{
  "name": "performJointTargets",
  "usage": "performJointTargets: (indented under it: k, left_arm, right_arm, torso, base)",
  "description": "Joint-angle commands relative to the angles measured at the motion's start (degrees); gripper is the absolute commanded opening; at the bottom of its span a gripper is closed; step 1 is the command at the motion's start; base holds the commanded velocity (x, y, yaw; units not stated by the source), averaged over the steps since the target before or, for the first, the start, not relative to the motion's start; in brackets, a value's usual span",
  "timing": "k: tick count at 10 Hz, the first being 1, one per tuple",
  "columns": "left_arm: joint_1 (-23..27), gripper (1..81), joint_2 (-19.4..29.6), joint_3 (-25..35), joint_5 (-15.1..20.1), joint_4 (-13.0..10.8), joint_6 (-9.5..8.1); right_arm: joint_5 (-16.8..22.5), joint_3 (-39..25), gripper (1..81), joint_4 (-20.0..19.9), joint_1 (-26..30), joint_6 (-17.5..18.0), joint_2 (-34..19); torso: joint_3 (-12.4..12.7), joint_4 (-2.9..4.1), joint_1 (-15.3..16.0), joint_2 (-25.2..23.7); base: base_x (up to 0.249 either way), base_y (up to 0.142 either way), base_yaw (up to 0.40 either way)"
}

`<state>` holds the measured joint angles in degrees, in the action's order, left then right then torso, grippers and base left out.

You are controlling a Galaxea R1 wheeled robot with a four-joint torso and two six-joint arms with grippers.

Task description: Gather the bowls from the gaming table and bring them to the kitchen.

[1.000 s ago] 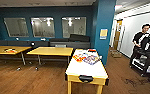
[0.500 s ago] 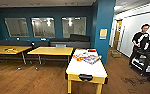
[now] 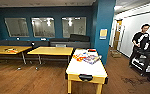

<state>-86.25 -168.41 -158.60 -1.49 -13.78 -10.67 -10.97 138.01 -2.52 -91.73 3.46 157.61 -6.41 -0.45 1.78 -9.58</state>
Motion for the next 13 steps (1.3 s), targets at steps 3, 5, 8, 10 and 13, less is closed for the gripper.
performJointTargets:
  k: [3,5,8,10,13]
  left_arm:
    - [3.5,1.0,0.2,-0.5,2.4,-0.3,0.21]
    - [3.5,1.0,0.4,-0.5,2.3,-0.4,0.30]
    - [3.5,1.0,0.5,-0.3,2.2,-0.5,0.38]
    - [3.5,1.0,0.4,-0.3,2.3,-1.7,0.38]
    - [3.4,1.0,0.0,-0.5,2.4,-2.5,0.38]
  right_arm:
    - [2.4,0.1,1.0,0.6,2.6,-0.1,-1.2]
    - [2.4,0.0,1.0,0.6,2.6,-0.1,-1.2]
    - [2.4,-0.1,1.0,0.5,2.6,-0.1,-1.2]
    - [2.4,-0.2,1.0,0.5,2.6,-0.1,-1.4]
    - [2.4,-0.2,1.0,0.5,2.4,-0.1,-1.4]
  torso:
    - [0.0,0.00,0.0,0.0]
    - [0.0,0.00,0.1,0.0]
    - [0.0,0.00,-0.1,0.0]
    - [0.0,0.00,-0.1,0.0]
    - [0.0,0.00,-0.1,0.0]
  base:
    - [-0.024,0.000,0.000]
    - [-0.076,0.077,0.000]
    - [-0.026,0.000,-0.034]
    - [0.000,0.000,-0.298]
    - [0.000,0.000,-0.329]
